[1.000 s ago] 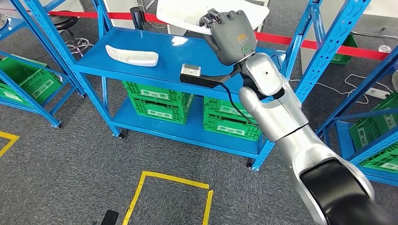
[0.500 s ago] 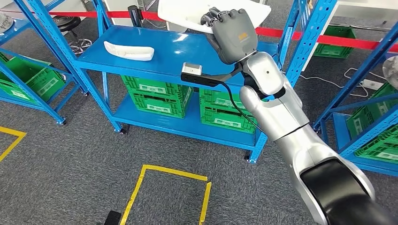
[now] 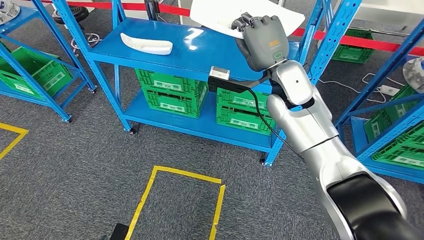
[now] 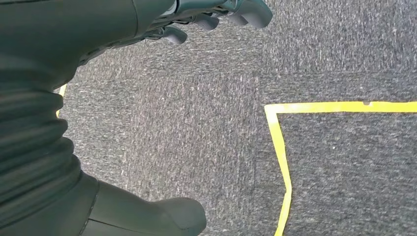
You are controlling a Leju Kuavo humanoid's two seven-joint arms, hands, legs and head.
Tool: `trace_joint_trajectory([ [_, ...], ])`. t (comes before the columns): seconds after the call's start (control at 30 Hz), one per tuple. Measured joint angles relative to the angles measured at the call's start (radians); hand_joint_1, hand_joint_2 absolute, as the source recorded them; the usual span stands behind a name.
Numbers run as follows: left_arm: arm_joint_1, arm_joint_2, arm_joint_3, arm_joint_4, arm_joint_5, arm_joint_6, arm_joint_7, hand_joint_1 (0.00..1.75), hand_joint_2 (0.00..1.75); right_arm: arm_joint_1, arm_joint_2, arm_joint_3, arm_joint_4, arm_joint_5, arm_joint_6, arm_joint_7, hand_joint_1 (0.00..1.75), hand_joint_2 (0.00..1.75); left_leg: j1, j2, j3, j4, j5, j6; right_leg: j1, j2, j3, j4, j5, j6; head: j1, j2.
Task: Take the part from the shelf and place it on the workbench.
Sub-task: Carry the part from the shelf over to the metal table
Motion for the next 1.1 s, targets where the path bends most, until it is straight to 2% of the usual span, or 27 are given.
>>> trace_joint_trajectory([
  [0.03, 0.0, 0.0, 0.0, 0.0, -0.002, -0.002, 0.0, 0.0, 1.75, 0.002, -0.002, -0.002, 0.0, 0.001, -0.004, 0.001, 1.75, 1.75, -0.001, 0.0, -0.006, 0.004, 0.005, -0.005, 0.002, 0.0, 0.039, -0.06, 0.007, -0.006, -0.001, 0.0],
  [0.07, -0.001, -0.001, 0.0, 0.0, -0.004, -0.002, 0.001, 0.0, 1.75, 0.005, -0.005, -0.005, -0.001, 0.002, -0.007, 0.002, 1.75, 1.75, -0.001, 0.0, -0.01, 0.007, 0.009, -0.01, 0.005, 0.001, 0.061, -0.099, 0.005, -0.012, 0.0, 0.0],
  [0.1, -0.002, -0.001, 0.0, 0.0, -0.005, -0.003, 0.001, 0.0, 1.75, 0.008, -0.008, -0.008, -0.001, 0.002, -0.009, 0.002, 1.75, 1.75, -0.001, 0.0, -0.013, 0.007, 0.015, -0.017, 0.007, 0.001, 0.067, -0.114, 0.0, -0.019, 0.0, 0.0],
  [0.17, -0.003, 0.0, 0.0, 0.0, -0.009, -0.004, 0.004, 0.0, 1.75, 0.016, -0.013, -0.015, -0.002, 0.004, -0.009, 0.004, 1.75, 1.75, 0.0, -0.001, -0.017, 0.006, 0.024, -0.029, 0.007, 0.0, 0.06, -0.119, 0.012, -0.034, 0.003, 0.0],
  [0.2, -0.003, 0.0, 0.0, 0.0, -0.01, -0.005, 0.006, 0.0, 1.75, 0.019, -0.015, -0.017, -0.003, 0.006, -0.009, 0.005, 1.75, 1.75, 0.001, -0.001, -0.022, 0.011, 0.018, -0.034, 0.005, 0.0, 0.056, -0.121, 0.021, -0.04, 0.002, 0.0],
  [0.23, -0.003, 0.0, 0.0, 0.0, -0.012, -0.006, 0.008, 0.0, 1.75, 0.021, -0.015, -0.019, -0.004, 0.008, -0.008, 0.006, 1.75, 1.75, 0.001, -0.001, -0.031, 0.029, -0.003, -0.039, 0.002, -0.001, 0.051, -0.125, 0.03, -0.046, 0.001, 0.0],
  [0.27, -0.004, 0.0, 0.0, 0.0, -0.013, -0.008, 0.01, 0.0, 1.75, 0.022, -0.016, -0.019, -0.004, 0.009, -0.008, 0.005, 1.75, 1.75, 0.003, -0.002, -0.045, 0.069, -0.04, -0.042, 0.0, -0.002, 0.044, -0.128, 0.04, -0.051, 0.0, 0.0],
  [0.33, -0.008, 0.001, 0.0, 0.0, -0.016, -0.011, 0.013, 0.0, 1.75, 0.024, -0.018, -0.021, -0.005, 0.012, -0.008, 0.004, 1.75, 1.75, 0.006, -0.002, -0.081, 0.192, -0.124, -0.049, 0.0, -0.001, 0.025, -0.128, 0.054, -0.054, -0.002, 0.0],
  [0.37, -0.01, 0.001, 0.0, 0.0, -0.017, -0.011, 0.014, 0.0, 1.75, 0.025, -0.019, -0.021, -0.005, 0.013, -0.008, 0.002, 1.75, 1.75, 0.007, -0.002, -0.092, 0.246, -0.146, -0.051, 0.0, -0.001, 0.015, -0.128, 0.061, -0.054, -0.002, 0.0],
  [0.4, -0.011, 0.001, 0.0, 0.0, -0.017, -0.012, 0.013, 0.0, 1.75, 0.027, -0.019, -0.022, -0.005, 0.014, -0.007, -0.001, 1.75, 1.75, 0.007, -0.002, -0.089, 0.272, -0.147, -0.052, 0.0, -0.001, 0.006, -0.128, 0.067, -0.052, -0.002, 0.0],
  [0.43, -0.012, 0.001, 0.0, 0.0, -0.017, -0.015, 0.011, 0.0, 1.75, 0.028, -0.02, -0.022, -0.005, 0.014, -0.006, -0.004, 1.75, 1.75, 0.007, -0.002, -0.069, 0.261, -0.13, -0.052, 0.0, -0.001, -0.002, -0.127, 0.073, -0.05, -0.002, 0.0],
  [0.47, -0.012, 0.002, 0.0, 0.0, -0.018, -0.021, 0.006, 0.0, 1.75, 0.028, -0.02, -0.023, -0.005, 0.015, -0.006, -0.005, 1.75, 1.75, 0.007, -0.002, -0.032, 0.216, -0.106, -0.051, -0.001, -0.001, -0.008, -0.127, 0.078, -0.047, -0.002, 0.0],
  [0.53, -0.016, 0.002, -0.001, -0.001, -0.021, -0.033, -0.007, 0.0, 1.75, 0.026, -0.02, -0.029, -0.005, 0.015, -0.006, -0.006, 1.75, 1.75, 0.005, -0.002, 0.059, 0.084, -0.085, -0.046, 0.0, -0.002, -0.018, -0.125, 0.087, -0.038, -0.002, 0.0],
  [0.57, -0.018, 0.002, -0.001, -0.001, -0.024, -0.037, -0.012, 0.0, 1.75, 0.024, -0.021, -0.033, -0.005, 0.015, -0.008, -0.007, 1.75, 1.75, 0.003, -0.003, 0.09, 0.034, -0.087, -0.042, 0.0, -0.003, -0.022, -0.124, 0.092, -0.032, -0.002, 0.0],
  [0.6, -0.021, 0.002, -0.002, -0.002, -0.028, -0.039, -0.015, 0.0, 1.75, 0.022, -0.021, -0.036, -0.005, 0.015, -0.009, -0.008, 1.75, 1.75, 0.002, -0.004, 0.105, 0.005, -0.093, -0.038, 0.002, -0.004, -0.025, -0.122, 0.095, -0.028, -0.001, 0.0],
  [0.63, -0.023, 0.001, -0.003, -0.002, -0.032, -0.039, -0.016, 0.0, 1.75, 0.021, -0.023, -0.039, -0.005, 0.015, -0.01, -0.009, 1.75, 1.75, 0.001, -0.005, 0.108, -0.005, -0.094, -0.034, 0.004, -0.004, -0.029, -0.122, 0.1, -0.032, 0.0, 0.0],
  [0.73, -0.023, 0.0, -0.007, -0.002, -0.038, -0.04, -0.016, 0.0, 1.75, 0.022, -0.027, -0.04, -0.004, 0.016, -0.012, -0.01, 1.75, 1.75, -0.001, -0.006, 0.1, -0.007, -0.087, -0.022, 0.007, -0.003, -0.034, -0.126, 0.111, -0.053, 0.0, 0.0],
  [0.77, -0.024, 0.001, -0.008, -0.002, -0.038, -0.041, -0.016, 0.0, 1.75, 0.022, -0.027, -0.041, -0.004, 0.016, -0.012, -0.01, 1.75, 1.75, -0.003, -0.006, 0.097, -0.006, -0.084, -0.019, 0.006, -0.004, -0.034, -0.129, 0.116, -0.049, 0.0, 0.0],
  [0.9, -0.025, 0.001, -0.012, -0.004, -0.041, -0.048, -0.022, 0.0, 1.75, 0.022, -0.029, -0.043, -0.004, 0.014, -0.016, -0.011, 1.75, 1.75, -0.008, -0.006, 0.084, 0.0, -0.077, -0.007, 0.0, -0.004, -0.037, -0.142, 0.133, -0.023, 0.0, 0.0],
  [1.1, -0.026, 0.005, -0.018, -0.005, -0.042, -0.06, -0.043, 0.0, 1.75, 0.033, -0.031, -0.047, -0.004, 0.01, -0.02, -0.019, 1.75, 1.75, -0.015, -0.007, 0.067, 0.009, -0.07, 0.009, -0.008, -0.008, -0.045, -0.148, 0.147, 0.004, 0.0, 0.0],
])
